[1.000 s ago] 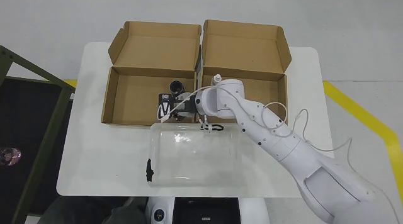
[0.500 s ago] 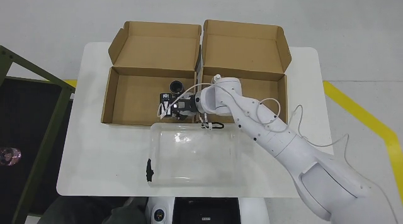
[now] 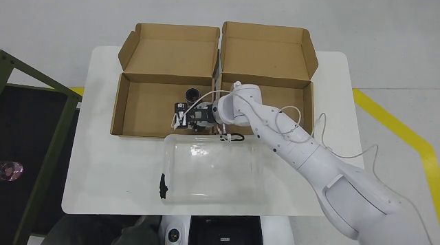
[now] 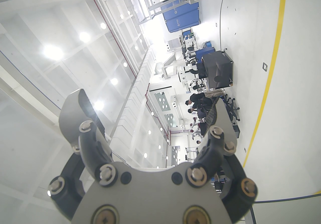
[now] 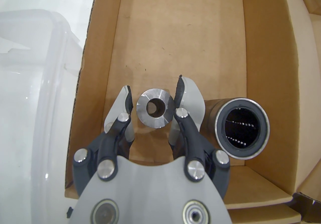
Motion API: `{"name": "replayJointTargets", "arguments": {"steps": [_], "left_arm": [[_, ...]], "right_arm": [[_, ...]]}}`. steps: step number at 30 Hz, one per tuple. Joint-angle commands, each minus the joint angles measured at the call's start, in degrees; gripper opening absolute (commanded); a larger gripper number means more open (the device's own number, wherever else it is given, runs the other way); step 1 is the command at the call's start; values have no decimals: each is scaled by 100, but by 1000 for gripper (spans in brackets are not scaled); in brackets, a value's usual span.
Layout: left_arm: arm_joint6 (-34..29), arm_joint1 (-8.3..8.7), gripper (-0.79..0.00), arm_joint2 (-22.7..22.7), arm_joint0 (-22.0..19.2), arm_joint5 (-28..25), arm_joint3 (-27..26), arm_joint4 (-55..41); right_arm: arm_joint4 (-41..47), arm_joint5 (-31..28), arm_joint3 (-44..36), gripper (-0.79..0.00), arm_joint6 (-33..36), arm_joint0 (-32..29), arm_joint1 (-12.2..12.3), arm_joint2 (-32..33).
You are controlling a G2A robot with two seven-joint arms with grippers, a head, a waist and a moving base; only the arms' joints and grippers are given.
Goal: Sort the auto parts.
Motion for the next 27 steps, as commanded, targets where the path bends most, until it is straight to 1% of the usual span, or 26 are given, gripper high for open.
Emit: {"name": "replayJointTargets", "arguments": {"steps": [1, 8, 10, 17, 21, 27], "left_arm": [[0, 0, 0, 0, 0, 0, 0, 0], [0, 0, 0, 0, 0, 0, 0, 0], [0, 0, 0, 0, 0, 0, 0, 0], [0, 0, 0, 0, 0, 0, 0, 0], [0, 0, 0, 0, 0, 0, 0, 0], [0, 0, 0, 0, 0, 0, 0, 0]], "right_arm": [[-12, -10, -11, -456, -8, 16, -6, 22], [-52, -27, -213, -459, -101, 34, 18, 191], [-66, -22, -312, -449, -106, 31, 38, 264], [-91, -24, -847, -437, -88, -68, 142, 577], [-67, -25, -1379, -434, -72, -347, 253, 819], [-99, 12, -2335, -425, 133, -1013, 491, 1337]]}}
